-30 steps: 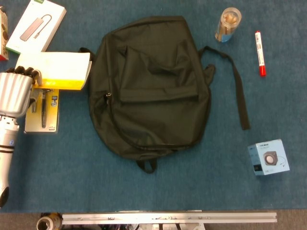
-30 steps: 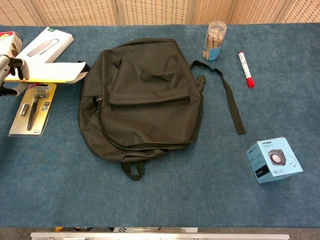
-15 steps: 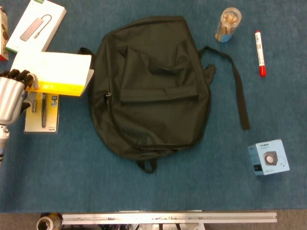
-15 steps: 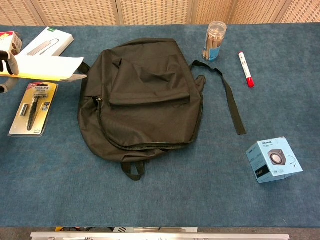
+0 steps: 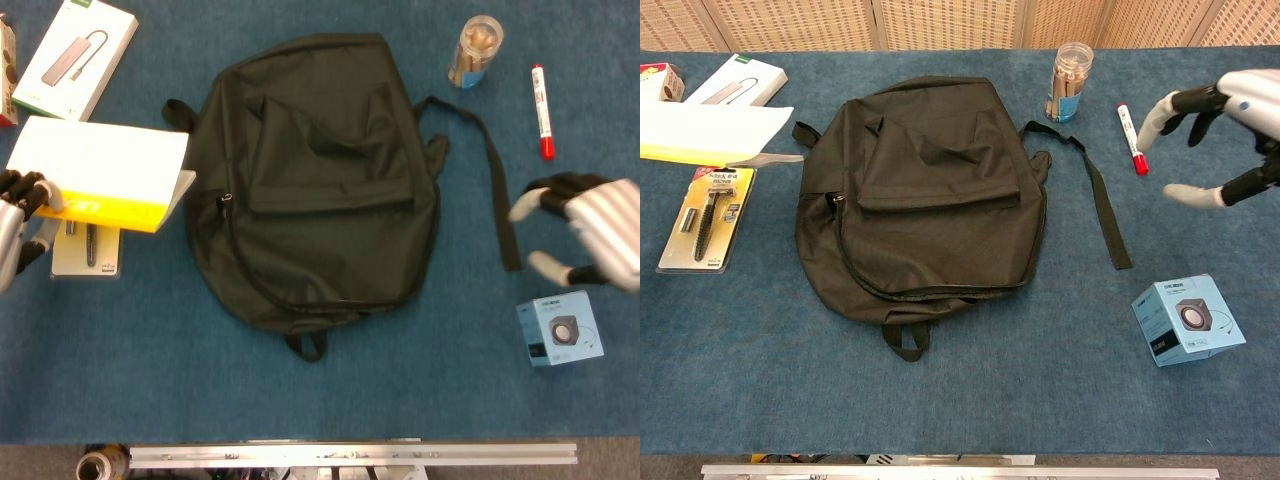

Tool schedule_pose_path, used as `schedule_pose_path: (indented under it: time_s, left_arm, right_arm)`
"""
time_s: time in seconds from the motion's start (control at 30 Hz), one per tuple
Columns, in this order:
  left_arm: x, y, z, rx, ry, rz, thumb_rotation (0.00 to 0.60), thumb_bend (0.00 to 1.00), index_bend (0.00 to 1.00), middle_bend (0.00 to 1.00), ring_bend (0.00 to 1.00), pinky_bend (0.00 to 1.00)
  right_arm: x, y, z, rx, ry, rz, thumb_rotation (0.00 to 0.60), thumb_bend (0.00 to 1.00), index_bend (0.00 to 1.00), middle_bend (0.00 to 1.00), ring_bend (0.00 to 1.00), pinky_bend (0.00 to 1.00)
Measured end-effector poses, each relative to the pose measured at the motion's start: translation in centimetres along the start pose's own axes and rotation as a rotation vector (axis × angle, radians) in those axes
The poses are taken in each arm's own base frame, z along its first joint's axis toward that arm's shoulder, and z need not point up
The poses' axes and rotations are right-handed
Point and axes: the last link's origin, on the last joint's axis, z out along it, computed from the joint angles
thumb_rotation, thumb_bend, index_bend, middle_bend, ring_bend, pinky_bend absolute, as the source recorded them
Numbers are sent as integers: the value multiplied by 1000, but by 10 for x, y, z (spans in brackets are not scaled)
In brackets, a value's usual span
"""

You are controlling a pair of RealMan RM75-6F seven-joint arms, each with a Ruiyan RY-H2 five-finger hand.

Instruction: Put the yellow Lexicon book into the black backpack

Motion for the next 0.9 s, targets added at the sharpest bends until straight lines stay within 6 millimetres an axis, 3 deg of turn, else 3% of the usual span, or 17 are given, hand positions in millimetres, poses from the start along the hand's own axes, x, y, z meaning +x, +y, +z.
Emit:
schedule_pose_path:
  time_s: [0.43,0.9]
  left_arm:
    - [16,6,-31,-17,-3,2,600,329,659,651,562,661]
    - [21,7,-40,-11,4,1,600,329,662,653,562,661]
  right_arm:
    - [-52,-57,52,120,-174,-42,600,14,386,356,293,386]
    - [-102,-116,100,160,-200,-161,600,0,361,356,287,386]
